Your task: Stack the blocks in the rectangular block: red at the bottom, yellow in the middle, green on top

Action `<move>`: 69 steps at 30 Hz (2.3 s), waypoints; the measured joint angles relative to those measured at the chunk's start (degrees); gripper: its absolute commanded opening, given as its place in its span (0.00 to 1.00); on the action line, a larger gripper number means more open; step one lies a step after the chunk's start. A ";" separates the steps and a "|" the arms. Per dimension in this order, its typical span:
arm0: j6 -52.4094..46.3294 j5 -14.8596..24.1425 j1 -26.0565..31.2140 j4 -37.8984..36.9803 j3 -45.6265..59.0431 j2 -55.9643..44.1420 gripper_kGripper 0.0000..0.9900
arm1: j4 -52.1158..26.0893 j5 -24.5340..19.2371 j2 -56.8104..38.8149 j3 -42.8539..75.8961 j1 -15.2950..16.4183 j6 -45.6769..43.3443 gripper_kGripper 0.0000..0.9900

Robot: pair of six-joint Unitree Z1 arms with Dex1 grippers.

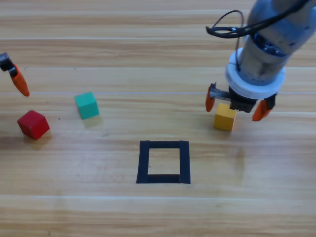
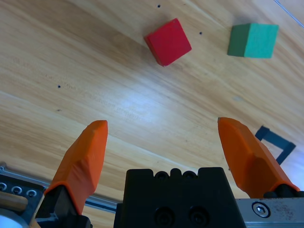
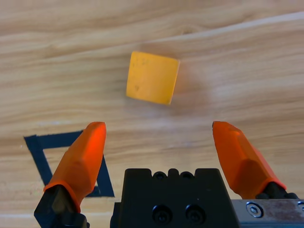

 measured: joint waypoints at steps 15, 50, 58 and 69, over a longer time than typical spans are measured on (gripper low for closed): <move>-5.99 1.83 -0.01 0.29 -8.62 15.67 1.00 | 2.04 -1.36 8.55 -7.49 -0.33 0.07 0.99; -8.57 -1.56 4.95 1.50 -13.09 23.42 0.97 | 2.13 0.68 10.80 -8.73 -3.11 -5.62 0.01; -18.33 -1.22 4.60 2.84 -12.82 23.42 0.98 | 2.13 -4.18 3.49 -0.93 -2.40 -21.12 0.01; -21.14 -1.13 3.51 2.84 -12.83 27.77 0.97 | 2.13 -1.85 -11.54 5.16 0.31 -21.73 0.01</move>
